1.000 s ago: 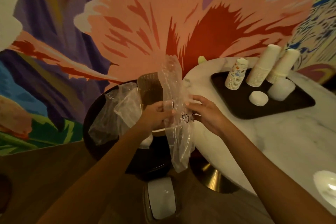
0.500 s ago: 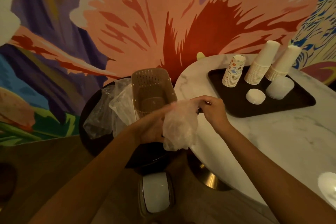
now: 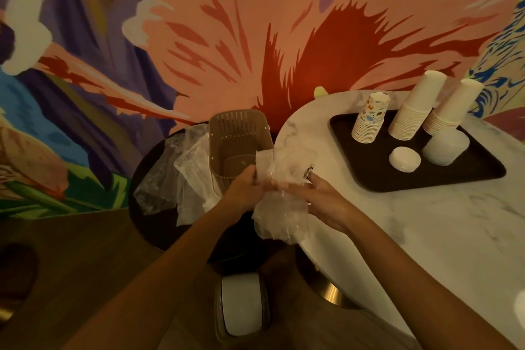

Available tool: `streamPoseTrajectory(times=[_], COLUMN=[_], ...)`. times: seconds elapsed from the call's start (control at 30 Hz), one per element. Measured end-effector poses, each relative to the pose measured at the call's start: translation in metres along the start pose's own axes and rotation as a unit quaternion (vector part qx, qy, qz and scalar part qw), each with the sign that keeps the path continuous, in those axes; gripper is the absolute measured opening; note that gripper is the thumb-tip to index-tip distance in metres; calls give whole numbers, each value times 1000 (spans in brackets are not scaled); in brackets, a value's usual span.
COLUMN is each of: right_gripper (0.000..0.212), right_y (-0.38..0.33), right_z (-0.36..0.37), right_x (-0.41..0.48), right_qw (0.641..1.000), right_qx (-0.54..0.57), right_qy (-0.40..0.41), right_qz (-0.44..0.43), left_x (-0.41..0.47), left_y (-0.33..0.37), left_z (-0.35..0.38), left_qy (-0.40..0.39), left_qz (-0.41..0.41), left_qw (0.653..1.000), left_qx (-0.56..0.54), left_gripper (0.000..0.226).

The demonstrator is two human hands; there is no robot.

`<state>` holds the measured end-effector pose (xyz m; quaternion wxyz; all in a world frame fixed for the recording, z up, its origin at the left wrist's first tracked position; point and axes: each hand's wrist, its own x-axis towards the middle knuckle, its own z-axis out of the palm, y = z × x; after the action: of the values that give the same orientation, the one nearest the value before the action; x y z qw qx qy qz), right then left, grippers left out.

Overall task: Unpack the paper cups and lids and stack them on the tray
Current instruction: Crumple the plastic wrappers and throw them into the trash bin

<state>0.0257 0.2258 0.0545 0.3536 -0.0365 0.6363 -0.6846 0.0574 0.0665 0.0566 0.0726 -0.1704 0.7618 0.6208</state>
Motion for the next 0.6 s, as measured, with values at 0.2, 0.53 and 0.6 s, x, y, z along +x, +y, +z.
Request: streamPoseTrajectory(times=[0.2, 0.53, 0.6], right_gripper=[30, 26, 25], right_y=[1, -10, -11], right_z=[-12, -22, -24], right_x=[-5, -10, -12], right_qw=[997, 970, 969], right_qx=[40, -50, -65], right_qy=[57, 191, 176], right_qz=[-37, -144, -162], left_x=[-2, -21, -17], left_y=[1, 18, 18], left_z=[-8, 10, 12], left_qy=[-24, -131, -105], left_qz=[1, -152, -152], left_qw=[996, 946, 959], left_qx=[-89, -254, -213], left_gripper=[42, 15, 31])
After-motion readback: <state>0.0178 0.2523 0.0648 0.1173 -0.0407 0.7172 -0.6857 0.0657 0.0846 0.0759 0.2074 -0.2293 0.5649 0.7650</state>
